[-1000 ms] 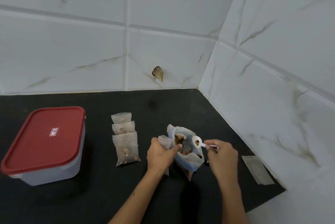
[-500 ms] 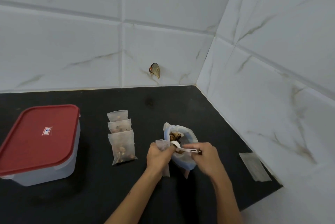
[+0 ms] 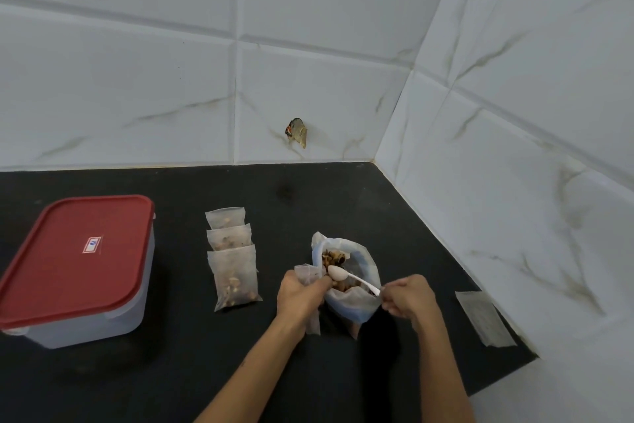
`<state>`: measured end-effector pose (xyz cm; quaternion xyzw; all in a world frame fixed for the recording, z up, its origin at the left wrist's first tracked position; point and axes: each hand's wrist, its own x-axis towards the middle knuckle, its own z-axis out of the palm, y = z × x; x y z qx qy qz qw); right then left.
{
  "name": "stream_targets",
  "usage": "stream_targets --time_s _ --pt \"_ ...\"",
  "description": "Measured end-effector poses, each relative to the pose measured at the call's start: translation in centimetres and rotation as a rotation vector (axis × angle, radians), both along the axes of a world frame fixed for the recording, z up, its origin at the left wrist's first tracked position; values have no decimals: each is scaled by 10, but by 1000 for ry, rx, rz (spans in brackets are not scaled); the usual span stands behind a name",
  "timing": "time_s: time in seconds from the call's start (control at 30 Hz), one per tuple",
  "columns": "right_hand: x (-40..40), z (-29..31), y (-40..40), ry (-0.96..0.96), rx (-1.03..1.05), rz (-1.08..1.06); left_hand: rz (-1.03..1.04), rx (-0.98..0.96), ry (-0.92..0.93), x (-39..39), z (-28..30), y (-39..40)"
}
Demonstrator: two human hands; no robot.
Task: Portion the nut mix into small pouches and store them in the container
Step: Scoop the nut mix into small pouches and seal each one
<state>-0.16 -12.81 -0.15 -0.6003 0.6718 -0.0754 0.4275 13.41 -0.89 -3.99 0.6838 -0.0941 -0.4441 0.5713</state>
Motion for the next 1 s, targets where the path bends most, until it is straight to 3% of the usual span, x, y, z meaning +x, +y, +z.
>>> stream_targets --time_s 0.1,0.27,0.43,0.6,0.77,1.0 --pt "3 3 -1 22 -41 -16 4 -20 17 0 2 1" --pt "1 12 7 -217 -136 13 21 -36 9 3 1 2" --pt "-2 9 11 -246 -236 50 8 -34 -3 3 0 1" --pt "-16 -3 4 34 -304 105 -5 -15 -6 1 -1 1" --pt "-14 -10 9 272 -283 301 -13 -10 -1 2 0 0" --pt "-1 -17 21 390 -386 303 -17 -19 -9 0 0 1"
